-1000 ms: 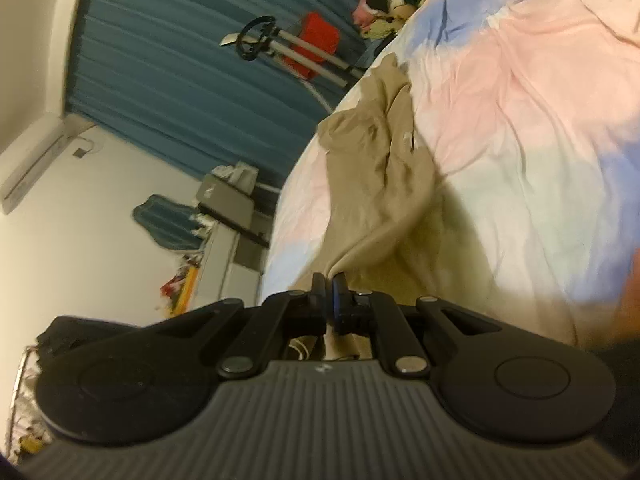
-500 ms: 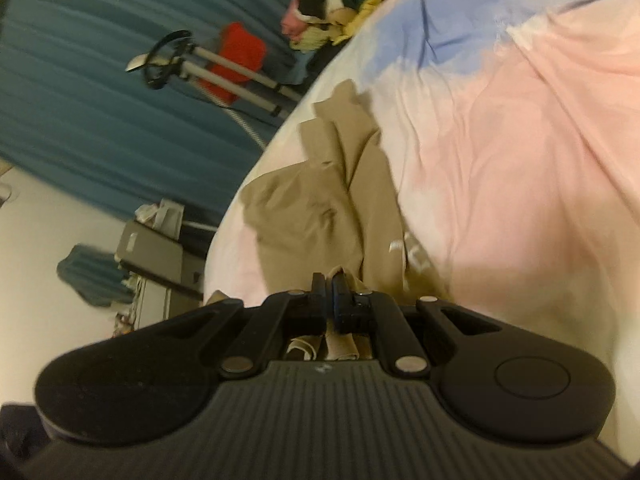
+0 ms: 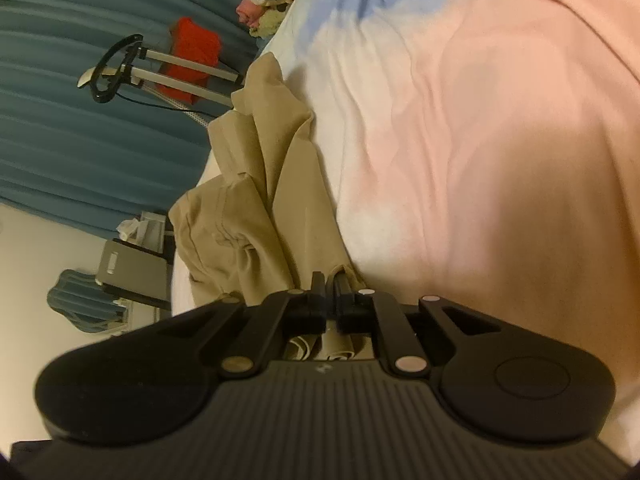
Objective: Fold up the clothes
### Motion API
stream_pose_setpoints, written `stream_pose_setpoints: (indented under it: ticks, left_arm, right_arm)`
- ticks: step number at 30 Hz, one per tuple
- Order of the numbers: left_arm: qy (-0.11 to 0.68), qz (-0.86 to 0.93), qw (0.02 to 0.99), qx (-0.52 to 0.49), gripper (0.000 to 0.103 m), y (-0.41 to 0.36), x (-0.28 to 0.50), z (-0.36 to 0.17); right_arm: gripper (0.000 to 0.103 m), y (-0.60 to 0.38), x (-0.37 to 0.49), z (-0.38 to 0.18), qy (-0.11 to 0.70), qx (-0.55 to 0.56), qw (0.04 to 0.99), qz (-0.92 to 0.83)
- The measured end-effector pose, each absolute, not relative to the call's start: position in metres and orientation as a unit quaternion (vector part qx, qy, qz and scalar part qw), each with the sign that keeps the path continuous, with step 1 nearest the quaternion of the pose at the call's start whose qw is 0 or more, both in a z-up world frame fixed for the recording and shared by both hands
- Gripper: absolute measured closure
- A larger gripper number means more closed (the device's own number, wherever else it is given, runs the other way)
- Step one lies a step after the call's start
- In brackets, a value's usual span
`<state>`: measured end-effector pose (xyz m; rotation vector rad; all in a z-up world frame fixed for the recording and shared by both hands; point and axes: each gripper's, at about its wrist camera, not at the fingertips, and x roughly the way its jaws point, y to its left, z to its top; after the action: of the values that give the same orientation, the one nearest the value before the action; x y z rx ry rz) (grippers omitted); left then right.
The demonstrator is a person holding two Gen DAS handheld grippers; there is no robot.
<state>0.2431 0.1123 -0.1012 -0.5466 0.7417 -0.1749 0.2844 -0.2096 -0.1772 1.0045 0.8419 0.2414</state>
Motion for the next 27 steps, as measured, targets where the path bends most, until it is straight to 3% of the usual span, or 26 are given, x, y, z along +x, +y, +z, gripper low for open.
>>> stream_pose_setpoints:
  ticks: [1, 3, 4, 5, 7, 12, 14, 15, 17, 22, 27]
  left_arm:
    - [0.360, -0.085, 0.892, -0.261, 0.083, 0.112, 0.245, -0.101]
    - [0.355, -0.084, 0.897, -0.250, 0.045, 0.109, 0.243, -0.097]
    - [0.348, -0.083, 0.903, -0.239, 0.038, 0.107, 0.241, -0.093]
    - [0.338, -0.082, 0.910, -0.225, 0.029, 0.103, 0.238, -0.088]
    - [0.323, -0.086, 0.922, -0.194, 0.022, 0.093, 0.227, -0.077]
    - [0.308, -0.105, 0.940, -0.099, 0.022, 0.061, 0.192, -0.067]
    - [0.316, -0.109, 0.940, -0.063, 0.022, 0.050, 0.182, -0.072]
    - [0.322, -0.110, 0.939, -0.048, 0.022, 0.046, 0.180, -0.076]
    - [0.335, -0.104, 0.936, -0.023, 0.022, 0.040, 0.180, -0.087]
    - [0.359, -0.052, 0.932, 0.017, 0.022, 0.038, 0.205, -0.113]
    - [0.358, -0.029, 0.933, -0.016, 0.021, 0.052, 0.239, -0.120]
  right_arm:
    - [0.093, -0.209, 0.286, -0.178, 0.392, 0.463, 0.787, 0.114]
    - [0.088, -0.209, 0.288, -0.181, 0.396, 0.456, 0.788, 0.117]
    - [0.070, -0.208, 0.287, -0.177, 0.394, 0.447, 0.794, 0.122]
    - [0.039, -0.206, 0.283, -0.171, 0.385, 0.443, 0.799, 0.132]
    - [0.015, -0.202, 0.275, -0.160, 0.368, 0.435, 0.809, 0.144]
    - [0.017, -0.177, 0.241, -0.124, 0.326, 0.335, 0.869, 0.163]
    - [0.041, -0.162, 0.226, -0.118, 0.324, 0.272, 0.891, 0.163]
    - [0.047, -0.155, 0.219, -0.116, 0.327, 0.244, 0.898, 0.164]
    - [0.073, -0.145, 0.217, -0.124, 0.350, 0.219, 0.895, 0.168]
    - [0.086, -0.122, 0.228, -0.149, 0.390, 0.150, 0.895, 0.155]
    - [0.086, -0.119, 0.238, -0.152, 0.349, 0.144, 0.916, 0.134]
